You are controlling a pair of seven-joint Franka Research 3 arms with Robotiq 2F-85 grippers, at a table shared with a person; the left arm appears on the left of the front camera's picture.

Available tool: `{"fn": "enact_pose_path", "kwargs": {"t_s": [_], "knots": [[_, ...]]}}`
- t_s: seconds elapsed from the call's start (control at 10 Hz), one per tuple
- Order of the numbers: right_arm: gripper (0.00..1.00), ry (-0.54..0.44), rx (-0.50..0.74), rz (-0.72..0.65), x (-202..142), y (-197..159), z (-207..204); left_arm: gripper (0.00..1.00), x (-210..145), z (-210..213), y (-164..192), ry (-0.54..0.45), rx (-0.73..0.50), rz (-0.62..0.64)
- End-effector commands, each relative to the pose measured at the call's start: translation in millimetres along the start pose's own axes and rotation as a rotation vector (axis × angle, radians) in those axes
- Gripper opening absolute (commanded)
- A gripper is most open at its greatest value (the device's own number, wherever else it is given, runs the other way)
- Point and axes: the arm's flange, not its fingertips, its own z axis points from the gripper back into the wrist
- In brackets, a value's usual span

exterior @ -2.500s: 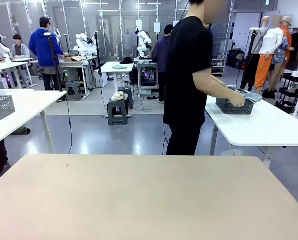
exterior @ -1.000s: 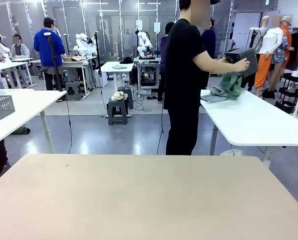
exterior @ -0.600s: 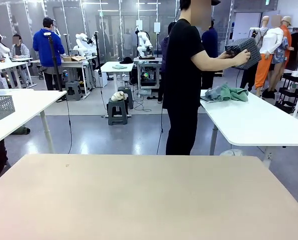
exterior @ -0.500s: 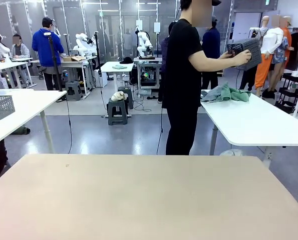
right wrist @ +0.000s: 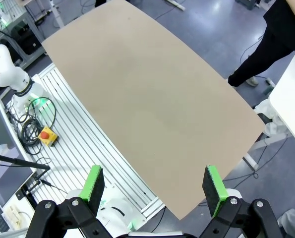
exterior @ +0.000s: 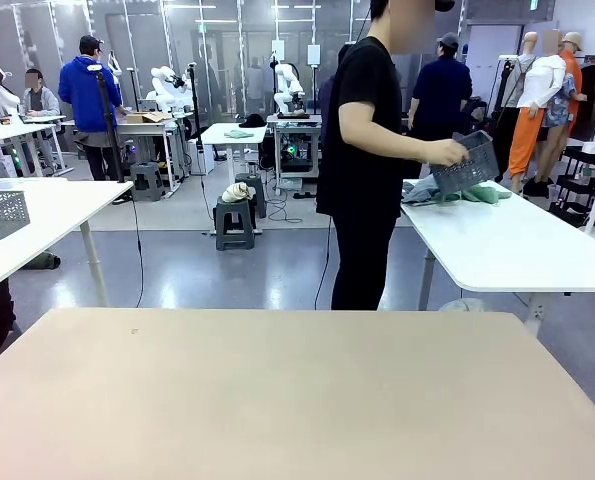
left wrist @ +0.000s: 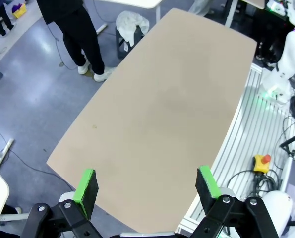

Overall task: Fold the towels and place them in the basket.
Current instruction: When a person lays out a Towel with hook on the table, fold it in half twice.

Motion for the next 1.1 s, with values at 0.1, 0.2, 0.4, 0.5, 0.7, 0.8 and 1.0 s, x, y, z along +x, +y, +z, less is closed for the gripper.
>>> {"fn": "enact_pose_path", "kwargs": {"t_s": [0.1,0.2,0.4,0.5,0.7,0.8,1.0], "knots": [[1.0,0.011,-0.001,0.008,-1.7,1.3,-0.6,1.0,2.6,6.1,-2.7,0.053,-0.012,0.039],[1.0,0.013,-0.003,0.006,-1.6,1.6,-0.7,1.0,1.4,7.4,-2.7,0.06,-0.01,0.044],[1.0,0.014,-0.009,0.008,-2.0,1.6,-1.2,1.0,0.6,7.5,-2.7,0.073,-0.002,0.056],[1.0,0.014,-0.008,0.008,-2.6,1.5,-1.6,1.0,0.1,8.1,-3.0,0.077,0.0,0.06],[1.0,0.019,-0.008,0.008,-2.8,0.9,-3.0,1.0,-0.2,9.3,-3.3,0.089,0.001,0.066],[1.0,0.02,-0.01,0.007,-2.2,0.6,-3.2,1.0,0.1,9.5,-2.8,0.092,0.002,0.069],[1.0,0.006,-0.003,-0.002,-0.1,1.2,-0.8,1.0,0.3,10.3,-2.7,0.095,0.006,0.072]]}}
